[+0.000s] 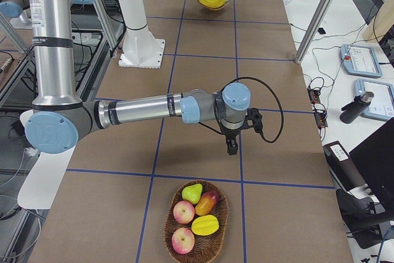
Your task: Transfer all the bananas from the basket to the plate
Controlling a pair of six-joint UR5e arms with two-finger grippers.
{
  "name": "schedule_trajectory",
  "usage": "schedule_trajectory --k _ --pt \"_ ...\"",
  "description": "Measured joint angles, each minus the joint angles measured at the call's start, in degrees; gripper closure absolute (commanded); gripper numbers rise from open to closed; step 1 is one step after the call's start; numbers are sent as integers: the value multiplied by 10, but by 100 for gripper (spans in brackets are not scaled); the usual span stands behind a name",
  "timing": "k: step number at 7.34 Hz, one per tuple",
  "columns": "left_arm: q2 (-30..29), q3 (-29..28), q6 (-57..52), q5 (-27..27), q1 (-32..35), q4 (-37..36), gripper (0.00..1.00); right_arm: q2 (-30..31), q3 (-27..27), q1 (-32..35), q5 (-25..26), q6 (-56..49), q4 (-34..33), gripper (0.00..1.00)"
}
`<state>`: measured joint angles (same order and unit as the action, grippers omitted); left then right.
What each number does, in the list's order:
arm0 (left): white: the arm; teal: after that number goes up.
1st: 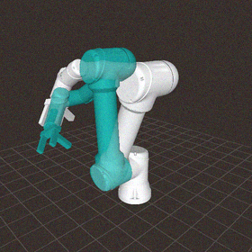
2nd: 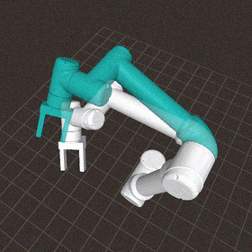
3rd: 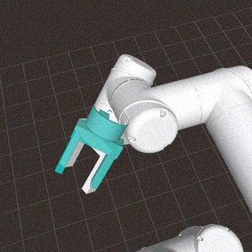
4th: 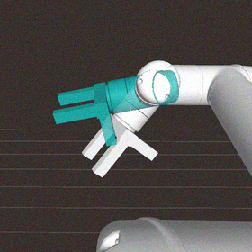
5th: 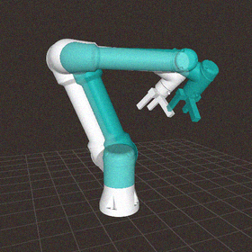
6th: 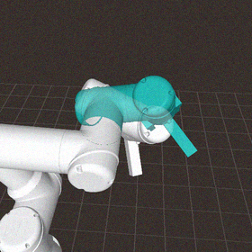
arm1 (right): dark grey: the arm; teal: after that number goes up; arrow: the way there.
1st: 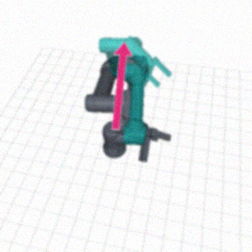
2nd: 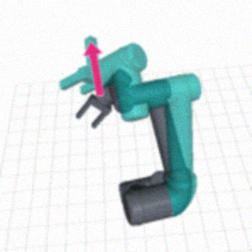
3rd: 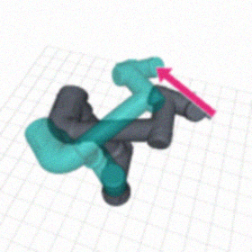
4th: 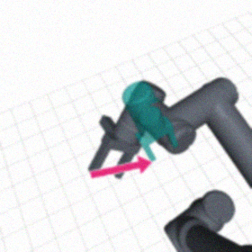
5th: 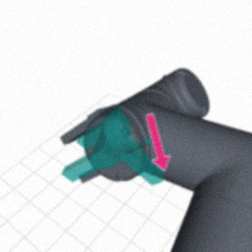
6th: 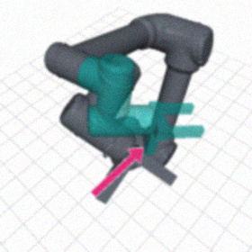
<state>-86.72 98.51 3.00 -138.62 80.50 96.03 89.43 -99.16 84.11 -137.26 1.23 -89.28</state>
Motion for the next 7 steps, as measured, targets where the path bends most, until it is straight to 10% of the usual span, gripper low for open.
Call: schedule_trajectory --k 7 --pt "3 0 0 7 3 3 0 -1 -7 15 1 0 3 0"
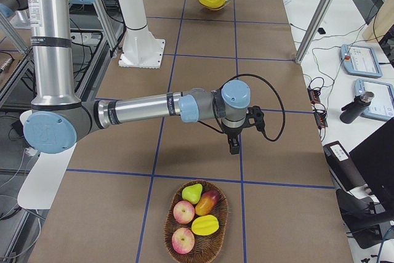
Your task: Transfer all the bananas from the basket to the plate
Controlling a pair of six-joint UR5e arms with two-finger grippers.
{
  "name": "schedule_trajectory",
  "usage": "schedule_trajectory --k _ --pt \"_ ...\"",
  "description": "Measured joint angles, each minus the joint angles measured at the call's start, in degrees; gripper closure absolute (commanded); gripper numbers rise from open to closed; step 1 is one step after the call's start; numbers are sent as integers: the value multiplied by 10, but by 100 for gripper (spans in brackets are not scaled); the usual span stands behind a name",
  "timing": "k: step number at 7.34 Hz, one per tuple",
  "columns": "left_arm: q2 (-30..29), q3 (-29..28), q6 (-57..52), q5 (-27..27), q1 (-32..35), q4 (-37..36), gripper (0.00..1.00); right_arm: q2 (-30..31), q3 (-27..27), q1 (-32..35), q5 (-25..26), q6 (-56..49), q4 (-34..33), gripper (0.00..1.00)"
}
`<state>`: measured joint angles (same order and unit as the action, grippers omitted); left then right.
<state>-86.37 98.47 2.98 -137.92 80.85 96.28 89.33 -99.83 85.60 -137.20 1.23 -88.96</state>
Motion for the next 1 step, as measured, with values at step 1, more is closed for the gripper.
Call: schedule_trajectory --k 1 --pt "0 1 0 0 0 0 0 1 -1 1 0 0 0 0"
